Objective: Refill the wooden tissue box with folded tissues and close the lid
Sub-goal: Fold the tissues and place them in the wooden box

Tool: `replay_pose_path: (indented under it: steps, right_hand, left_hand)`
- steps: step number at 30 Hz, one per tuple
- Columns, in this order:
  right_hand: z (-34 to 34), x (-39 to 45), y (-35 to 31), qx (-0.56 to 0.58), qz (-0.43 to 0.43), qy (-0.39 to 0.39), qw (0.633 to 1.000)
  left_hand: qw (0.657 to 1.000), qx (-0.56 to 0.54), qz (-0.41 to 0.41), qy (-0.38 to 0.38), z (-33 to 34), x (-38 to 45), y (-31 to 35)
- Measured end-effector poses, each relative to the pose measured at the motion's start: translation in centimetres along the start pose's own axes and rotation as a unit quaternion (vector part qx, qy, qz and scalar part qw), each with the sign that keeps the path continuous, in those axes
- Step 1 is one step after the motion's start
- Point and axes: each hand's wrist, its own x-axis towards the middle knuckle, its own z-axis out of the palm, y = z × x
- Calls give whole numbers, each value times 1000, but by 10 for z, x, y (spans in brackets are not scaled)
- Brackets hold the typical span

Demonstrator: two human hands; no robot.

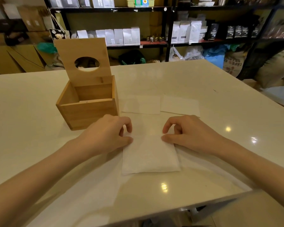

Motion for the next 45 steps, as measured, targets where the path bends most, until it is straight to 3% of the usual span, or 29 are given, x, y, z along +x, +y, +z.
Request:
replay_pose_path:
  steps: [9, 14, 22, 29, 39, 45]
  right_hand:
    - [-41, 46, -5, -18, -21, 78, 997]
    - [-55, 84, -6, -44, -36, 105, 993]
    - [-50, 135, -2, -113, -25, 19, 993]
    - [-36, 161, 7, -153, -6, -63, 986]
    - [-32, 167, 11, -135, -3, -96, 986]
    - [-38, 158, 9, -113, -34, -64, 991]
  left_hand:
    - [994, 12, 91, 66, -45, 40, 26]
    - [990, 64, 98, 80, -67, 80, 36]
    - [986, 161, 28, -30, -69, 153, 21]
    - [971, 189, 21, -142, -60, 177, 3]
    - [972, 171, 14, -162, -52, 184, -5]
    - [975, 183, 43, -115, -60, 170, 0]
